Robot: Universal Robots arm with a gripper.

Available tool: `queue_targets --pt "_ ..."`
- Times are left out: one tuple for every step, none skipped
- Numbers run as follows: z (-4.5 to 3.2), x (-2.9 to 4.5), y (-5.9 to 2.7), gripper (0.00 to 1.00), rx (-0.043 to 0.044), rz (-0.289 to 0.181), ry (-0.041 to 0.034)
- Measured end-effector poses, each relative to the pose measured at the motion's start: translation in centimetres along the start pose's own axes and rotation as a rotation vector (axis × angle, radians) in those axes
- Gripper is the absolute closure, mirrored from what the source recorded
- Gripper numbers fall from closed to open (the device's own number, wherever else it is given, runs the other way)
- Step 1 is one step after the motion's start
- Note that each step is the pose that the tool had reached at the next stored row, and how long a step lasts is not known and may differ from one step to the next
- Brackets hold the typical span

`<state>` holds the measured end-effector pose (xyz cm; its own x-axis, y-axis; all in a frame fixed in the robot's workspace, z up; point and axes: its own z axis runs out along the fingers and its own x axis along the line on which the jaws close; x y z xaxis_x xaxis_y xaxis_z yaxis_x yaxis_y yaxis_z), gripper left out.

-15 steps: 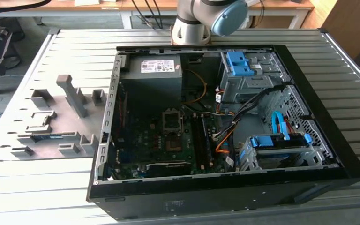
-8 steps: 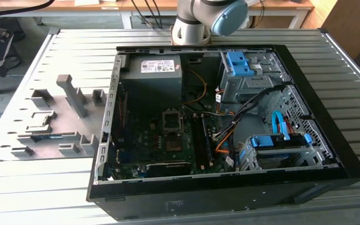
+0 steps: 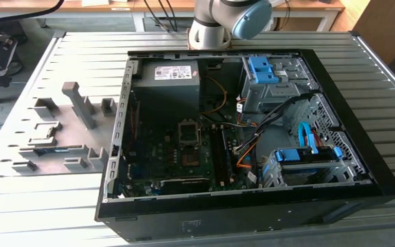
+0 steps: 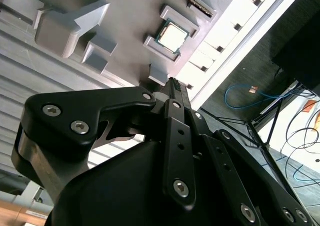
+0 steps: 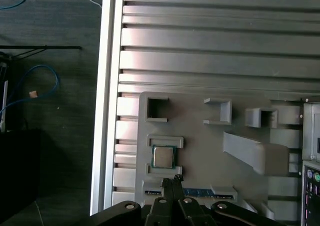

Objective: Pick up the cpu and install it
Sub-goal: 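Reach for the cpu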

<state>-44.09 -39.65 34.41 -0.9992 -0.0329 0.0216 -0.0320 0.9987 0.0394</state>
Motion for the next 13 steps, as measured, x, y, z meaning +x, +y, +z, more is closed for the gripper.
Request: queue_targets --pt "0.1 0.0 0.0 0.9 0.0 0.0 0.0" --pt "0.21 0.0 -0.01 0.9 0.0 0.0 0.0" --pt "0.32 -0.01 -0.01 0.9 0.0 0.0 0.0" --pt "0.42 -0.01 -0.02 0.9 0.0 0.0 0.0" --pt "0.52 -0.01 -0.02 0.9 0.0 0.0 0.0" --pt "0.59 -0.01 -0.02 0.9 0.0 0.0 0.0" --pt "0.65 -0.02 -0.02 0.9 0.0001 0.0 0.0001" --pt "0.72 -0.02 -0.03 0.9 0.0 0.0 0.0" --pt "0.78 -0.02 -0.03 0.9 0.0 0.0 0.0" --pt "0.83 -0.02 -0.03 0.9 0.0001 0.0 0.0001" --pt "0.9 -0.02 -0.04 0.9 0.0 0.0 0.0" --pt "0.96 -0.02 -0.04 0.9 0.0 0.0 0.0" --pt "1.03 -0.02 -0.04 0.9 0.0 0.0 0.0"
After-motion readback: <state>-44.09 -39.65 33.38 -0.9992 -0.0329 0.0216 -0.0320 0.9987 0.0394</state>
